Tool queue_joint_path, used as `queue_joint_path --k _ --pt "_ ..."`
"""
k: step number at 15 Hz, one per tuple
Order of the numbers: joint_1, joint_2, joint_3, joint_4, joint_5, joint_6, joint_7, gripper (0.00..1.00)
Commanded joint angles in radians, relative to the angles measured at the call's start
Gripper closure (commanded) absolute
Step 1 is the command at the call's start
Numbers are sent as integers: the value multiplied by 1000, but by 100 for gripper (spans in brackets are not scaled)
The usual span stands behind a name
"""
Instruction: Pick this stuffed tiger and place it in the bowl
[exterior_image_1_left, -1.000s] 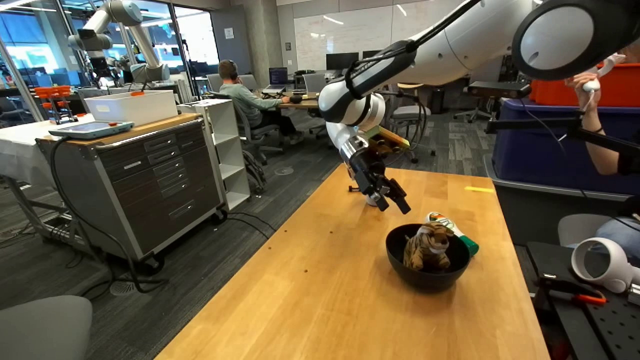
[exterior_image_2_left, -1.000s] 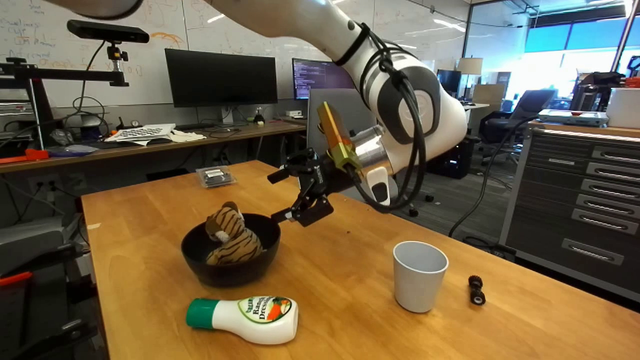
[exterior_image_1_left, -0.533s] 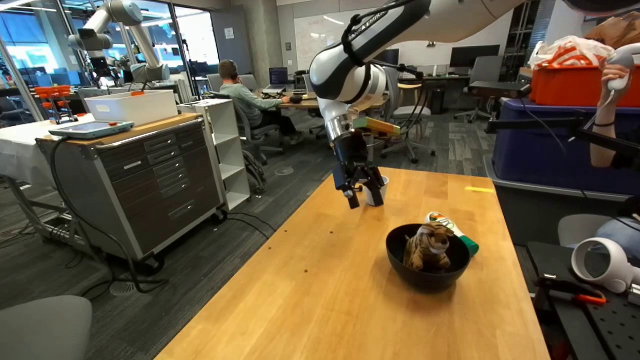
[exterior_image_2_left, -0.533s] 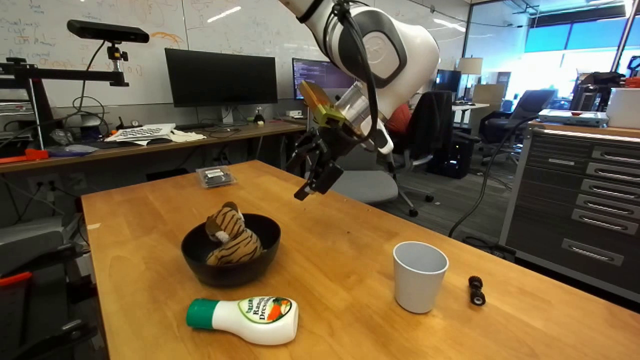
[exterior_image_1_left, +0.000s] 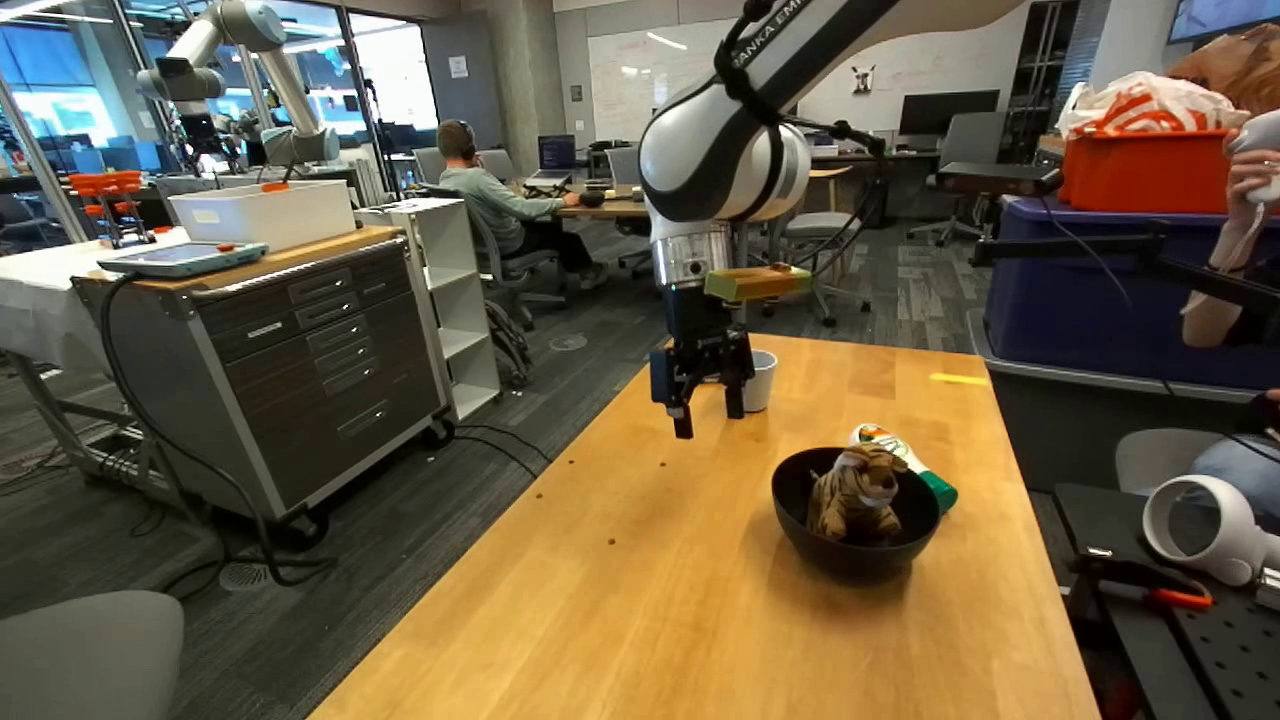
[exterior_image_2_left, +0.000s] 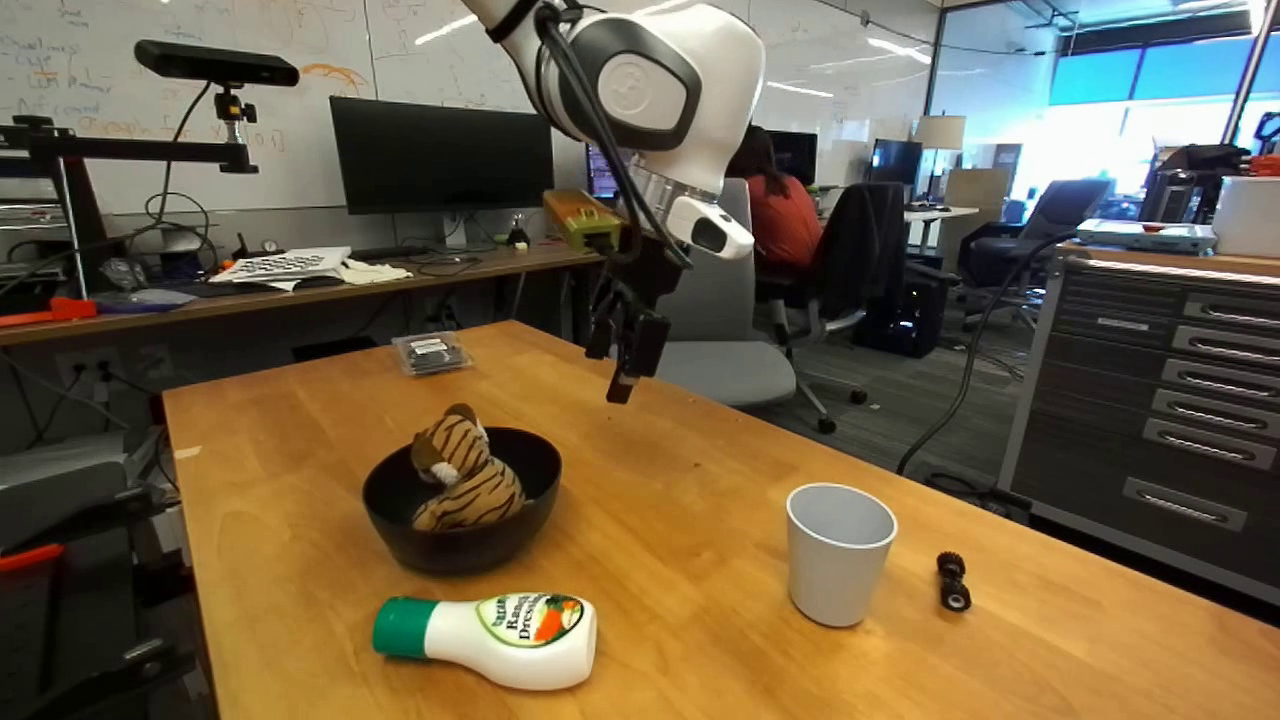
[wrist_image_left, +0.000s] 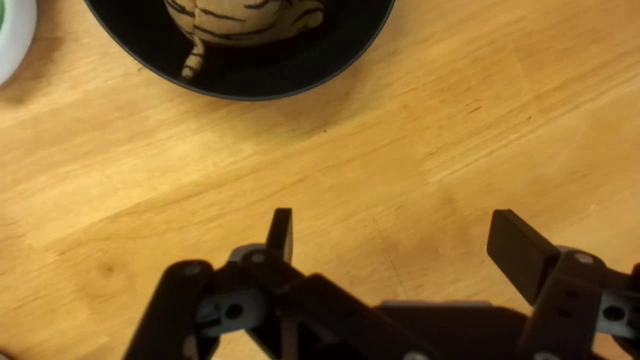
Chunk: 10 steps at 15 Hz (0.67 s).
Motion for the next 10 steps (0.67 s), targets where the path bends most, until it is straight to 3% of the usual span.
queue_joint_path --k 1,10 --pt "-2 -8 8 -21 -8 12 8 0" --pt "-8 2 9 -10 -7 11 7 0"
